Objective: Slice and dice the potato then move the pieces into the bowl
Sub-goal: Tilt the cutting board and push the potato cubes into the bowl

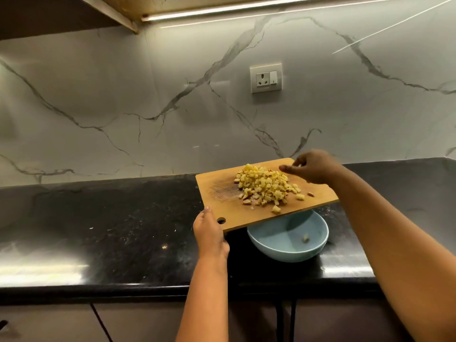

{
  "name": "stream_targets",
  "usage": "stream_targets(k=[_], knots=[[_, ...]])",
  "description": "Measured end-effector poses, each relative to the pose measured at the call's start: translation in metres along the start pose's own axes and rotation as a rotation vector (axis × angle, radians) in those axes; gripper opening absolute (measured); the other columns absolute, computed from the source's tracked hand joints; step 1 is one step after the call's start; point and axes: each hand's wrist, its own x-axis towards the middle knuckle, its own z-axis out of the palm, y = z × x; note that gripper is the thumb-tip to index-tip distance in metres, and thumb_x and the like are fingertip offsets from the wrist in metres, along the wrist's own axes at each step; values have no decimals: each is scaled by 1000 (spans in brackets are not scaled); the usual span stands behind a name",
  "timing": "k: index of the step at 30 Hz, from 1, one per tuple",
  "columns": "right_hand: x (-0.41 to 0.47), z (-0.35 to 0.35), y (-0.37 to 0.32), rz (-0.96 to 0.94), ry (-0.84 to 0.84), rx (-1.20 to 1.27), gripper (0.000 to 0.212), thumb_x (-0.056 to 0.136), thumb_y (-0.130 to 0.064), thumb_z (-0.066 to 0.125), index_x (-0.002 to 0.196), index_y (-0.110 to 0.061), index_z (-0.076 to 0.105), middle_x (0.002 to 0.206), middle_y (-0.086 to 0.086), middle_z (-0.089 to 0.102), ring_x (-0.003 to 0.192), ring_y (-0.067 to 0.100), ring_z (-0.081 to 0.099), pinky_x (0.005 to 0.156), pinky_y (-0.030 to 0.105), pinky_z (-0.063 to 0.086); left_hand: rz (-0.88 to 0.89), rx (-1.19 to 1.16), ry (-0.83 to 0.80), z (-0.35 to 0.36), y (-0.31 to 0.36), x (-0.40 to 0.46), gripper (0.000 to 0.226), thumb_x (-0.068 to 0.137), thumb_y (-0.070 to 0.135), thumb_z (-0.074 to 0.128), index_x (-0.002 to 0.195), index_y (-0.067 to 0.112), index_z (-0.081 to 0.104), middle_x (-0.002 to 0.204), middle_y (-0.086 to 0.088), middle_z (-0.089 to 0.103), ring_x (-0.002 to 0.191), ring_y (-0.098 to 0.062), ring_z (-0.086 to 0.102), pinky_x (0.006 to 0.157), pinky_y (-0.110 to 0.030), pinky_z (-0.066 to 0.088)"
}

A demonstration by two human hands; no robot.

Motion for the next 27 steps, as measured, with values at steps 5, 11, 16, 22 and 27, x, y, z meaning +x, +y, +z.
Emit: stream_targets(k=[5, 11, 16, 22, 27], knots=[[-20, 12, 18, 152, -61, -288, 62, 97, -56, 40, 114, -2, 65, 109, 15, 68, 100, 26, 61, 82, 33, 48, -38, 6, -11, -2, -4, -1, 26, 105, 22, 42, 109, 5, 61, 96, -13, 65, 88, -28, 64, 73, -40, 56], [-41, 35, 4, 140, -54, -295, 32, 99, -13, 46, 129, -9, 56, 131, 12, 53, 117, 26, 51, 100, 32, 42, -23, -15, -19, -1, -8, -6, 29, 106, 23, 42, 116, 5, 62, 100, -12, 67, 93, -28, 65, 77, -41, 56], [-74, 59, -23, 79, 82, -183, 32, 98, -1, 36, 117, -6, 61, 123, 14, 51, 115, 27, 46, 101, 34, 39, -19, -14, -25, -5, -10, -10, 32, 105, 25, 43, 117, 3, 62, 102, -13, 68, 97, -32, 65, 86, -49, 54], [-91, 69, -22, -33, 161, 119, 15, 89, -2, 60, 98, -6, 71, 106, 10, 61, 93, 24, 56, 81, 32, 49, -33, 0, -22, -9, -9, -12, 30, 105, 26, 43, 114, 5, 63, 100, -13, 68, 94, -29, 65, 77, -42, 55], [-85, 74, -26, -270, 134, 118, 41, 93, -20, 62, 133, -14, 55, 137, 4, 48, 124, 23, 43, 107, 34, 37, -57, 16, -20, -12, -9, -13, 33, 105, 27, 44, 118, 2, 63, 112, -20, 67, 104, -37, 65, 90, -52, 53]])
